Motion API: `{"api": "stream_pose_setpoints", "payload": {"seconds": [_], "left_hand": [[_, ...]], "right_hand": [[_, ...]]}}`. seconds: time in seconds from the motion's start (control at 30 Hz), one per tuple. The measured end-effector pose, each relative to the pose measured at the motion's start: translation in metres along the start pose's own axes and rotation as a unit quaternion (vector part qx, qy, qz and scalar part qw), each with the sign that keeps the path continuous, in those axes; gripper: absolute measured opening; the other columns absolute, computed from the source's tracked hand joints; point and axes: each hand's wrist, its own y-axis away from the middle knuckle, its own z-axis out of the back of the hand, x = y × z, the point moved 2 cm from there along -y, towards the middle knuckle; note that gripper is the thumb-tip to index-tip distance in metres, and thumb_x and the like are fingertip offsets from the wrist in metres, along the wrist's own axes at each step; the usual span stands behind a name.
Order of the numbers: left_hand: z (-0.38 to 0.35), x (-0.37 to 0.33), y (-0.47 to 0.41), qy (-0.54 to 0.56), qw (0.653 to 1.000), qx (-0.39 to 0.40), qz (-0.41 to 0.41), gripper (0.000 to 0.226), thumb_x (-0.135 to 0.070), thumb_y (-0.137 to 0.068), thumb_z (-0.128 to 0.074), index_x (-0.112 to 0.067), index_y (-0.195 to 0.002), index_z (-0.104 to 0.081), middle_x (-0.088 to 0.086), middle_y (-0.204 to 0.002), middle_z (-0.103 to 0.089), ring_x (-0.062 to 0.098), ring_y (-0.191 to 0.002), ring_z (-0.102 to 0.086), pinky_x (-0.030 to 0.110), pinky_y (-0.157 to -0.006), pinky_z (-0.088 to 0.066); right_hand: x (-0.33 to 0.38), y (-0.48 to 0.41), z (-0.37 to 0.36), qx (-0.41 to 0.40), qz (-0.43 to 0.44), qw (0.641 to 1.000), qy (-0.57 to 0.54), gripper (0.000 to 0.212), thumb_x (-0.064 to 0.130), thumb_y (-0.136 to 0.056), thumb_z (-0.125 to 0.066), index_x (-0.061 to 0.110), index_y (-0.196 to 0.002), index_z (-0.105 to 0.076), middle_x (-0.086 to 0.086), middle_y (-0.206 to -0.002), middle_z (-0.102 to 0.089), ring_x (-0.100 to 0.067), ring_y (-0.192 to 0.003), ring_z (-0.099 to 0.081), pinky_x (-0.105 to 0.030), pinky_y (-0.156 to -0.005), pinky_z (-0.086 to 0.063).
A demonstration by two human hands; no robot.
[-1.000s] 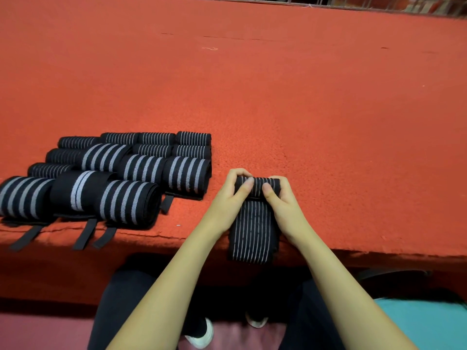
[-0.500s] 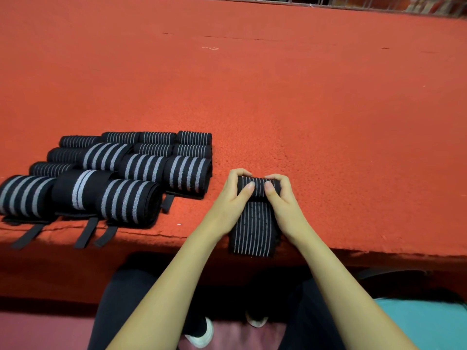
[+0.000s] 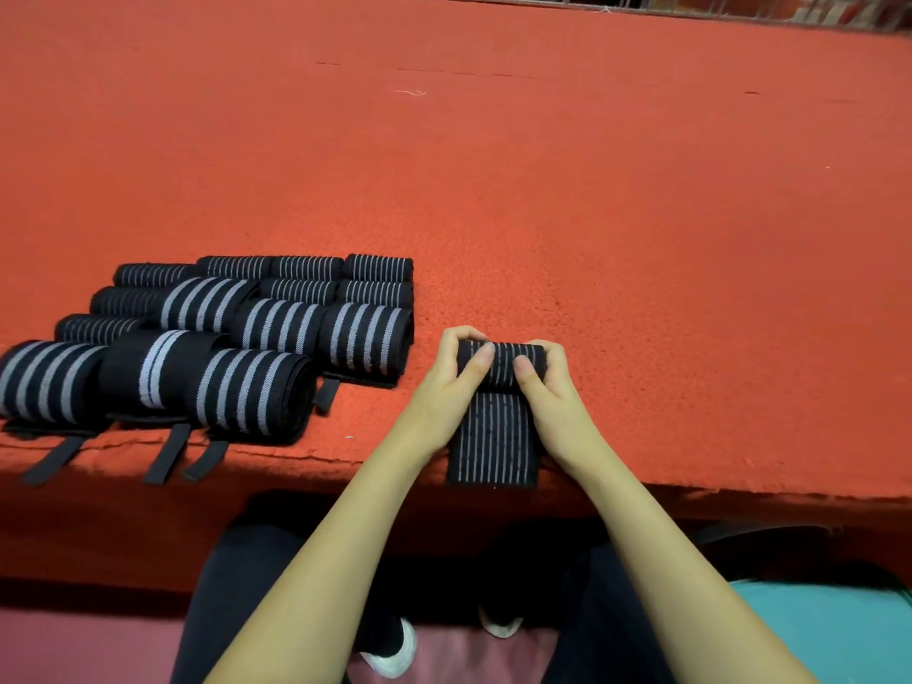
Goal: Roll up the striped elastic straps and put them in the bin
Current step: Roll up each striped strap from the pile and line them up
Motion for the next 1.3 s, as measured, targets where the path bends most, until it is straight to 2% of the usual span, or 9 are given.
{"api": "stream_pose_setpoints", "payload": {"seconds": [0.13,0.27,0.37,0.6,0.8,0.97,1.1,1.2,1.3], "left_hand": [[0.0006,0.0031,-0.0041,-0.015,0.999,-0.021,0.028,0.023,-0.058,-0.092,-0.044,-0.036,-0.097,-0.050,-0.014,-0.092,-0.060,0.002,-0.087,-0.057,0.033,-0.089,-0.044],[0.0000,0.0050,-0.0009,0.027,0.999,-0.009,-0.020,0.015,-0.041,-0.092,-0.049,-0.031,-0.102,-0.049,-0.013,-0.091,-0.055,-0.003,-0.083,-0.053,0.022,-0.083,-0.043],[-0.0013,0.0029,0.0023,0.035,0.999,0.016,-0.036,0.015,-0.037,-0.090,-0.050,-0.031,-0.104,-0.048,-0.011,-0.094,-0.053,-0.002,-0.085,-0.052,0.018,-0.082,-0.042],[-0.0020,0.0043,-0.0040,-0.012,0.999,-0.025,0.029,0.047,-0.075,-0.074,-0.042,-0.036,-0.097,-0.053,-0.017,-0.090,-0.060,-0.001,-0.087,-0.056,0.030,-0.093,-0.042],[0.0009,0.0041,0.0020,0.040,0.999,-0.001,-0.019,0.017,-0.040,-0.088,-0.049,-0.032,-0.103,-0.048,-0.013,-0.094,-0.053,-0.006,-0.085,-0.051,0.015,-0.082,-0.041],[0.0008,0.0013,0.0003,0.025,1.000,-0.013,-0.007,0.017,-0.045,-0.090,-0.049,-0.038,-0.106,-0.048,-0.015,-0.103,-0.054,-0.006,-0.093,-0.052,0.014,-0.086,-0.040],[-0.0005,0.0040,-0.0031,-0.015,0.999,-0.020,0.032,0.013,-0.049,-0.096,-0.046,-0.038,-0.103,-0.049,-0.016,-0.099,-0.058,-0.003,-0.092,-0.054,0.026,-0.087,-0.040],[0.0002,0.0042,-0.0006,0.011,1.000,-0.014,-0.011,0.017,-0.045,-0.090,-0.048,-0.035,-0.104,-0.049,-0.015,-0.099,-0.056,-0.006,-0.089,-0.053,0.019,-0.088,-0.042],[0.0010,0.0019,0.0027,0.038,0.998,0.010,-0.043,0.020,-0.031,-0.089,-0.049,-0.030,-0.109,-0.045,-0.010,-0.102,-0.051,-0.004,-0.091,-0.050,0.014,-0.086,-0.040]], "right_hand": [[0.0010,-0.0004,-0.0003,0.006,0.026,1.000,-0.001,0.019,0.026,-0.100,-0.044,0.021,-0.117,-0.038,0.008,-0.099,-0.050,0.003,-0.083,-0.053,-0.021,-0.079,-0.048],[0.0048,0.0010,-0.0012,0.010,0.034,0.999,-0.019,0.022,0.041,-0.091,-0.048,0.033,-0.112,-0.045,0.009,-0.098,-0.052,0.008,-0.082,-0.054,-0.016,-0.077,-0.046],[0.0018,0.0009,-0.0010,0.000,0.016,1.000,-0.026,0.018,0.032,-0.097,-0.048,0.025,-0.114,-0.047,0.009,-0.099,-0.054,0.012,-0.079,-0.054,-0.012,-0.073,-0.044],[0.0010,0.0022,-0.0007,-0.008,0.035,0.999,-0.019,0.016,0.018,-0.100,-0.045,0.014,-0.115,-0.042,0.006,-0.095,-0.049,0.011,-0.076,-0.051,-0.013,-0.074,-0.044],[-0.0015,-0.0011,-0.0010,-0.019,0.005,1.000,-0.017,0.024,0.030,-0.099,-0.046,0.020,-0.121,-0.045,0.013,-0.102,-0.052,0.018,-0.081,-0.052,-0.005,-0.074,-0.041],[-0.0016,-0.0004,0.0007,-0.019,0.010,1.000,-0.009,0.023,0.023,-0.101,-0.045,0.017,-0.123,-0.041,0.010,-0.103,-0.051,0.017,-0.080,-0.052,-0.007,-0.074,-0.043],[-0.0018,0.0025,0.0002,-0.010,0.027,1.000,-0.006,0.026,0.029,-0.100,-0.049,0.021,-0.122,-0.038,0.008,-0.103,-0.050,0.002,-0.087,-0.052,-0.017,-0.079,-0.046],[-0.0009,0.0026,-0.0007,-0.013,0.020,0.999,-0.022,0.026,0.032,-0.099,-0.050,0.024,-0.120,-0.039,0.009,-0.103,-0.051,0.000,-0.090,-0.052,-0.021,-0.081,-0.045],[0.0002,0.0004,-0.0011,-0.014,0.000,0.999,-0.030,0.026,0.031,-0.100,-0.046,0.022,-0.123,-0.040,0.012,-0.104,-0.053,0.008,-0.087,-0.055,-0.015,-0.078,-0.044]]}}
